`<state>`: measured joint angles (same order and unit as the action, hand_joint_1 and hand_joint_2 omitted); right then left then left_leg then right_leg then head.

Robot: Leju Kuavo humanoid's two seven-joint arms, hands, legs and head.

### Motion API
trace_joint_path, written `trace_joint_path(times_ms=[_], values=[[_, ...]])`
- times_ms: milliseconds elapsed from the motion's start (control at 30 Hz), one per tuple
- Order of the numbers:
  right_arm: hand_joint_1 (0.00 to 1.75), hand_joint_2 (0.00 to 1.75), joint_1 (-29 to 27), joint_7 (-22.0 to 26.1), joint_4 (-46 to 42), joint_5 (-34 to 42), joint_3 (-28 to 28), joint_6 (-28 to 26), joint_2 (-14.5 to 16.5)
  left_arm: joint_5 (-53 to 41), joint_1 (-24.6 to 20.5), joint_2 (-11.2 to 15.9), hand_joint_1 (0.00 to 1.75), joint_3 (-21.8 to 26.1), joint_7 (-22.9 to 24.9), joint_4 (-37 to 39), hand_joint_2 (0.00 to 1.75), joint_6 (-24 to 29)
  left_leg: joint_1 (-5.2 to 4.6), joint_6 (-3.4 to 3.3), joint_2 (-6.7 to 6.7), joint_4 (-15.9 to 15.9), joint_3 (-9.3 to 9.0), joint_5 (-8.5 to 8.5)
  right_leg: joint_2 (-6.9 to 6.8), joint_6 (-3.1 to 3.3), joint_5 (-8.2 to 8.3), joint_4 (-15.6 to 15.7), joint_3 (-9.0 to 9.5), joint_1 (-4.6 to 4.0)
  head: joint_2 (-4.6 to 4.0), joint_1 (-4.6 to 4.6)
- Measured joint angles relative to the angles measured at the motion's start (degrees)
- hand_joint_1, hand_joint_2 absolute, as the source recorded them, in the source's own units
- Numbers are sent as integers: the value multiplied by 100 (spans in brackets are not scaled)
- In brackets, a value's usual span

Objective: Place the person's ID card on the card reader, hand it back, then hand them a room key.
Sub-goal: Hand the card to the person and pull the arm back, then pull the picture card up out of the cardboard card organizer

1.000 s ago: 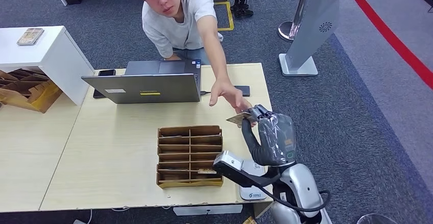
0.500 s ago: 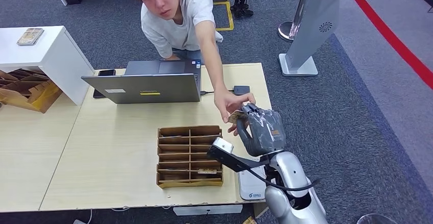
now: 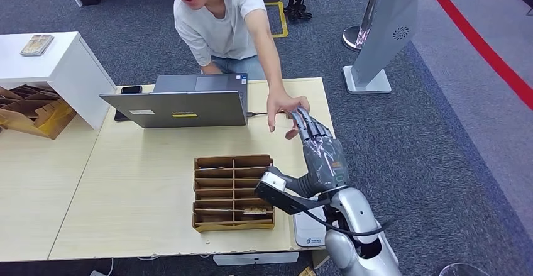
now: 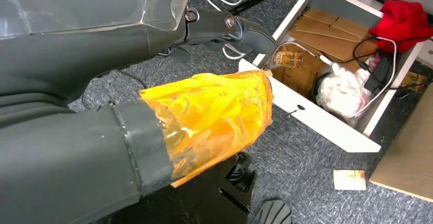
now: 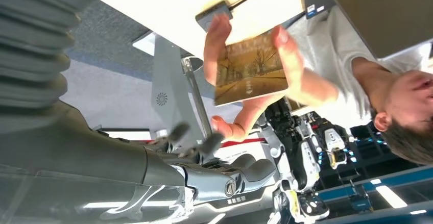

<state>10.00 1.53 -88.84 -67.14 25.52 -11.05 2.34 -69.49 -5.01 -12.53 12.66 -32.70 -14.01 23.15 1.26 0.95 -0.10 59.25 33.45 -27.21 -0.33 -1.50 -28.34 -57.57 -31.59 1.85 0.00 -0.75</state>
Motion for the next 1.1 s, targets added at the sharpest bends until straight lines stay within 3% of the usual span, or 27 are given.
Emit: trace_joint_path(times_ms=[1100], values=[[0,0,-1000,686,-1329,1402,465,-242,-19,269,51,8,0,32,20,-92,0,170,0,0,0,0,0,-1,0,0,0,0,0,0,0,-1]])
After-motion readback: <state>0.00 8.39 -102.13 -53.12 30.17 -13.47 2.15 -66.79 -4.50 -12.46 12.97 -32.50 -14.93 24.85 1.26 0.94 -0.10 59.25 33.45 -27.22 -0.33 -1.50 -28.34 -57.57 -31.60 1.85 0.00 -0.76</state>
